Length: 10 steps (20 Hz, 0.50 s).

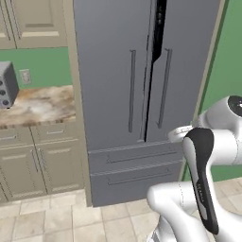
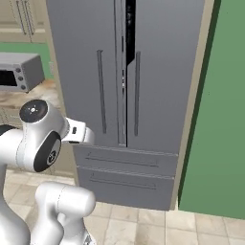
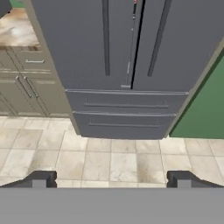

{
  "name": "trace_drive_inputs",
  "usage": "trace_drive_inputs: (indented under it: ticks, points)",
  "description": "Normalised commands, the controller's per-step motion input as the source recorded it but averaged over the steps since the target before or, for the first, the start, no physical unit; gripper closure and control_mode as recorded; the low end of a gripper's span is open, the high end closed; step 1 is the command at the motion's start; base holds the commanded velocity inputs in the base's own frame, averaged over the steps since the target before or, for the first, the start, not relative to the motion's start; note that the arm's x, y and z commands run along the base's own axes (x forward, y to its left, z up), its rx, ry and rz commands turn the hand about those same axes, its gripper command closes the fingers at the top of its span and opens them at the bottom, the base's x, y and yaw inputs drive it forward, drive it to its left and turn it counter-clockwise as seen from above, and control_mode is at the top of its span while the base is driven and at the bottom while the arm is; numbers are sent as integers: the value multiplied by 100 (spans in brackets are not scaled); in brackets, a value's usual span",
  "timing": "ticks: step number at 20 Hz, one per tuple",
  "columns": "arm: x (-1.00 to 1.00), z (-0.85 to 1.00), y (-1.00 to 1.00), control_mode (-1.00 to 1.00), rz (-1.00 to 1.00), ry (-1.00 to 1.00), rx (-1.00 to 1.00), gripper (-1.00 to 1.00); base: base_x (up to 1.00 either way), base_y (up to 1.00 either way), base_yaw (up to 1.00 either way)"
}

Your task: Retrieve the chicken drumstick from the fridge and place it on the saucepan with marinade on the stove.

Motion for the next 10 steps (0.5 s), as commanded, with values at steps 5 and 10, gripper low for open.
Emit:
trace_drive_inputs:
  ticks: [5, 10]
  points:
    - [0, 0, 0, 100, 0, 0, 0, -100, 0, -61, -1]
    - [0, 0, 0, 100, 0, 0, 0, -100, 20, -24, -1]
